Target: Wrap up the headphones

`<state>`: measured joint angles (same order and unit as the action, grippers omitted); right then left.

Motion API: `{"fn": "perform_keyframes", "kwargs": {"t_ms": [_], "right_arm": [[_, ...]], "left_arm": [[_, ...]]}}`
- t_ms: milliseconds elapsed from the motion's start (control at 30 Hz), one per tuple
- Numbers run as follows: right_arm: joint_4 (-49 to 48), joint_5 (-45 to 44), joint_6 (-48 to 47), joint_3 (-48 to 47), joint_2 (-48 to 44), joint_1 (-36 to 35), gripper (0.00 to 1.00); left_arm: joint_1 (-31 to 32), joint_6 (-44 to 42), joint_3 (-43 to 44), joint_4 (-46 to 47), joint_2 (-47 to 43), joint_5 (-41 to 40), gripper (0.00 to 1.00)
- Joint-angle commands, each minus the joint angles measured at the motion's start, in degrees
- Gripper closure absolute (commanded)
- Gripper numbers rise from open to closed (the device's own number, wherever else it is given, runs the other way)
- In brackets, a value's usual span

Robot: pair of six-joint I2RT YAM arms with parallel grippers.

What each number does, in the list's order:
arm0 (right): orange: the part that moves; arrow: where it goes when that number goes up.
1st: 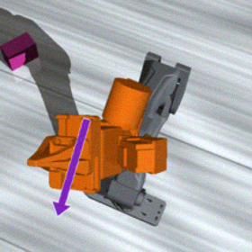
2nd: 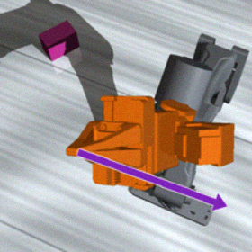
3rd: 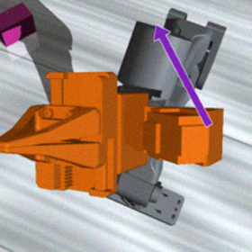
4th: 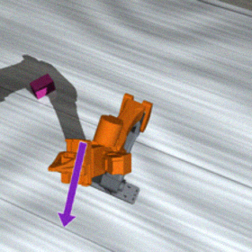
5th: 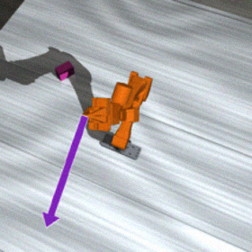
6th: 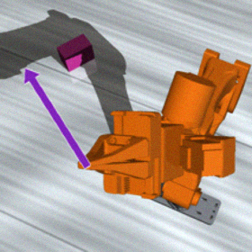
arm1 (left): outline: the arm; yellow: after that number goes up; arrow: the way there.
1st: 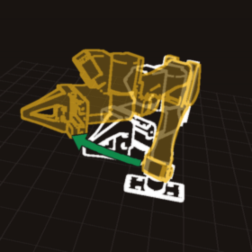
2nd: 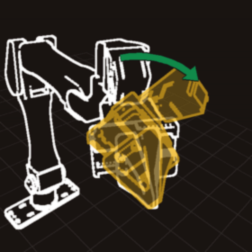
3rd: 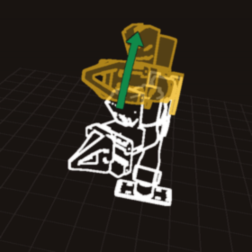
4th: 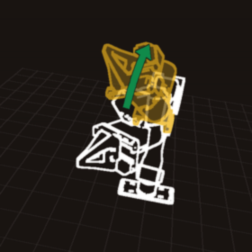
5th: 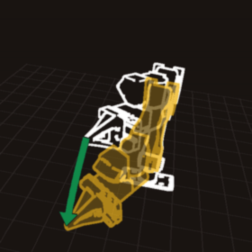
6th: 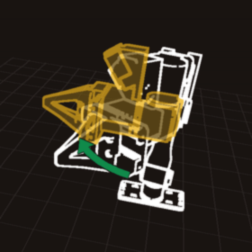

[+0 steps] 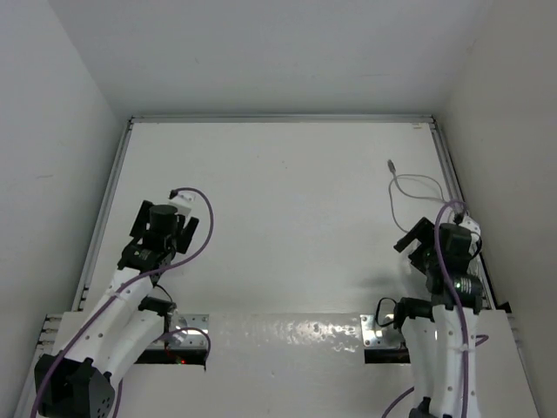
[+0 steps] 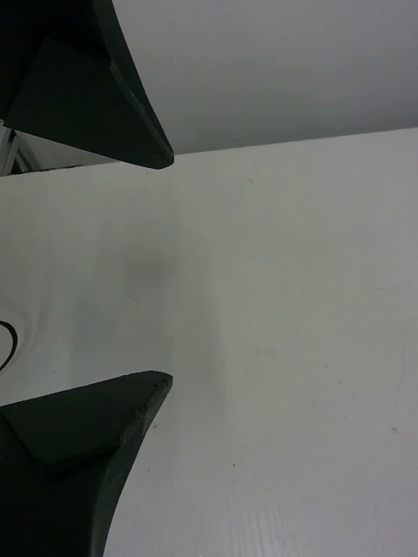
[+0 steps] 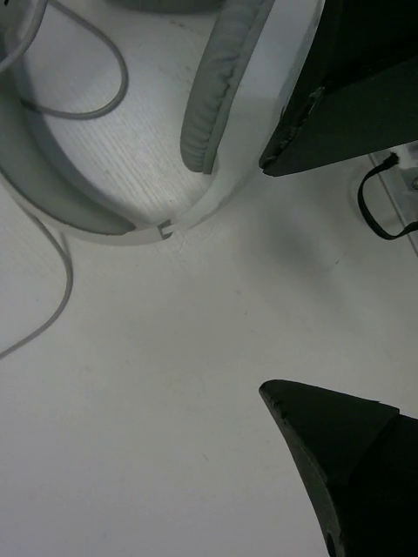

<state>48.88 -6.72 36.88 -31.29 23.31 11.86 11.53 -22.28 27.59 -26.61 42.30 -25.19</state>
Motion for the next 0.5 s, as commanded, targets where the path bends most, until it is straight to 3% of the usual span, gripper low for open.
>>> {"fn": "perform_keyframes", "kwargs": {"t_ms": [0, 100, 167, 200, 233, 267, 300, 333, 467], "right_arm": [[3.4, -4.0, 0.9, -7.1, 8.9, -0.2, 0.01], [7.1, -6.6, 2.6, -11.9, 19.1, -0.2, 0.05], [8.2, -6.0, 3.9, -14.5, 25.4, -0.2, 0.23], [8.1, -6.4, 4.9, -15.1, 27.0, -0.2, 0.38], [7.5, -6.8, 5.8, -15.2, 28.8, -0.3, 0.40], [6.5, -7.3, 8.0, -14.7, 29.0, -0.2, 0.39], [3.4, -8.6, 9.2, -13.8, 28.7, -0.2, 0.23], [1.7, -9.0, 9.9, -11.8, 28.4, -0.2, 0.17], [-4.3, -9.7, 9.7, -8.6, 30.1, -0.2, 0.16]], "left_arm": [[-0.5, -3.0, 1.3, 7.5, 0.9, -3.0, 0.00], [-0.5, -7.1, 4.1, 6.1, 3.2, 0.2, 0.00], [-0.5, -8.1, 7.0, 5.0, 4.1, 2.9, 0.00], [-0.5, -7.6, 8.1, 4.6, 5.0, 3.5, 0.00], [-0.5, -6.3, 9.0, 4.5, 5.3, 4.3, 0.00], [-0.5, -5.7, 10.3, 4.3, 5.6, 4.5, 0.00], [-0.5, -5.0, 10.8, 4.1, 6.1, 4.9, 0.00], [-0.5, -4.4, 11.3, 3.8, 6.4, 5.2, 0.00], [-0.5, -4.0, 12.0, 3.4, 6.5, 5.9, 0.00]]}}
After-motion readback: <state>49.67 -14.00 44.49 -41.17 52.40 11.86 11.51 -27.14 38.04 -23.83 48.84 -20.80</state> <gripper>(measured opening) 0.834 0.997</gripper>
